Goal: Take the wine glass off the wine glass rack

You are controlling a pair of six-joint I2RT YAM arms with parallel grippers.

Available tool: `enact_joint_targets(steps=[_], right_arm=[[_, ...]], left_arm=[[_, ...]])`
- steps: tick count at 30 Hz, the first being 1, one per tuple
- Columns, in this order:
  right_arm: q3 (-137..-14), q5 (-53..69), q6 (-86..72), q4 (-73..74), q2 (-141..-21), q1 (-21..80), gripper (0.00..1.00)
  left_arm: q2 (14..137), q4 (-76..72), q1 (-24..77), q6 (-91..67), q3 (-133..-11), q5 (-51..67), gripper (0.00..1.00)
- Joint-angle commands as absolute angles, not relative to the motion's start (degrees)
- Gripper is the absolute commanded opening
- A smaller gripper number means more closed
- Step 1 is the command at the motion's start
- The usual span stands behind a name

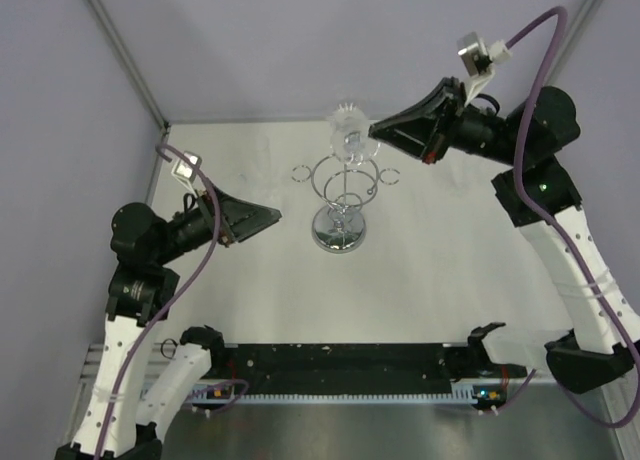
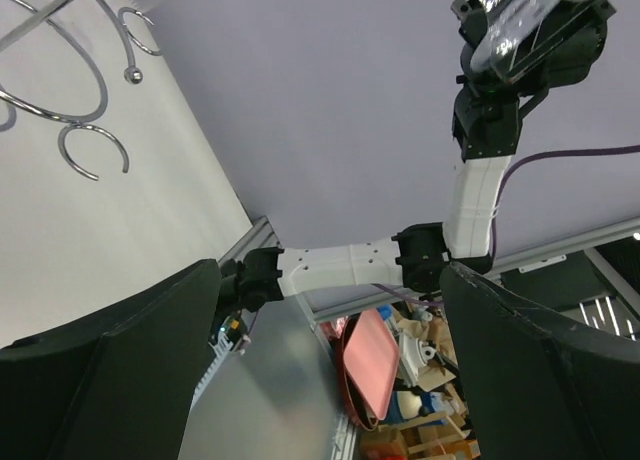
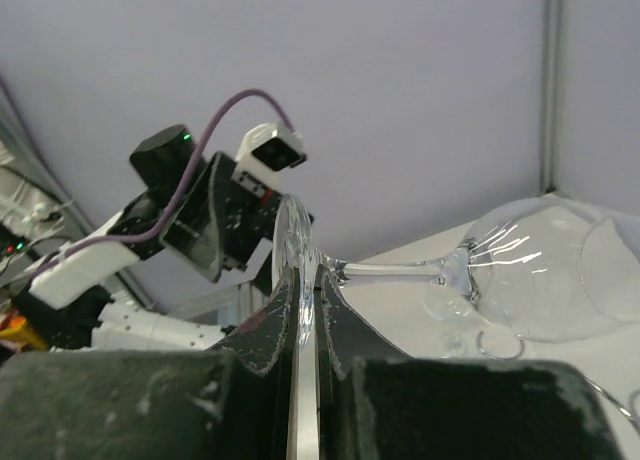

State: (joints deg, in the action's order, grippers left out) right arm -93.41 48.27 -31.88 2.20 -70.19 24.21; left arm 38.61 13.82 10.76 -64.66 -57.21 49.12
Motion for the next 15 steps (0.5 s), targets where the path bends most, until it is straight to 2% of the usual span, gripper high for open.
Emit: enact_joint_targets(steps=[1,9,15], right_arm=[[-92.29,51.15,-23.39,2.98,-66.89,30.57,0.0],[-90.27,48.17,-13.19,10.01,-63.46,40.42,0.0],[-85.0,47.11,-11.78,9.05,-61.44,43.94,0.0]], left_arm=[[36.83,3.7,10.55,-73.73,-55.9,51.5,0.98],[34.11,-1.14,10.55,-80.5,-51.68,50.71,0.97],[33.31,-1.84,10.55,-82.26,-50.28,49.22,0.97]])
